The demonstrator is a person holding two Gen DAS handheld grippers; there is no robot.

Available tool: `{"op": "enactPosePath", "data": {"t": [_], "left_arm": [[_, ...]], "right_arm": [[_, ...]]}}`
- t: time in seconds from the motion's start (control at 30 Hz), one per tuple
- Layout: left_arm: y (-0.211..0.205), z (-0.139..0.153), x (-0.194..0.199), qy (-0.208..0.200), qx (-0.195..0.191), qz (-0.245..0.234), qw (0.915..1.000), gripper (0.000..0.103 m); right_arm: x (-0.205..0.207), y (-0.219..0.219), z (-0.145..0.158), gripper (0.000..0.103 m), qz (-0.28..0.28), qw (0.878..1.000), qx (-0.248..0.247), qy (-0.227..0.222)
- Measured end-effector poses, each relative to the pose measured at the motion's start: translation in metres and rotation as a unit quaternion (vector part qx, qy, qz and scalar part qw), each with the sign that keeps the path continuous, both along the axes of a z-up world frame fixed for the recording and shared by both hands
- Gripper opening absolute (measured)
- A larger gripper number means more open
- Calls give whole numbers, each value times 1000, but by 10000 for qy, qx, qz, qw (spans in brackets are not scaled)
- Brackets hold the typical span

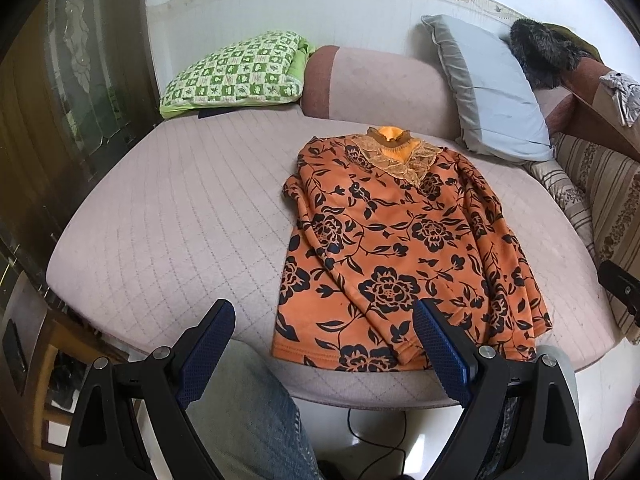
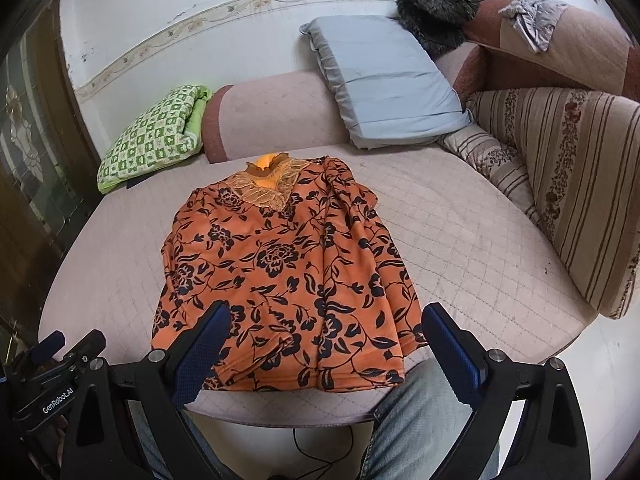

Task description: Fold small clothes

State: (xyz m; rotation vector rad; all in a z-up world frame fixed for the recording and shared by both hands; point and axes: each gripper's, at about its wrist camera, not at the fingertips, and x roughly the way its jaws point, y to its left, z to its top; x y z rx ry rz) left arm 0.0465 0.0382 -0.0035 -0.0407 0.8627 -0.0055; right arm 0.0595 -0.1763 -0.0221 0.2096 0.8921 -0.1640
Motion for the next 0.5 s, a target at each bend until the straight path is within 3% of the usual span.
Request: {"op": "enactPosePath", "data": {"t": [0.2,0.5], "left_arm": [[-3,-18,18,203,-38,-30,9998,91],[20,-34,48,390,-326,261,9984,91]], "right_arm": [[9,-11,-13,94,-22,9999,135,84],[25,-4,-32,81,424,9974,538,199]]}}
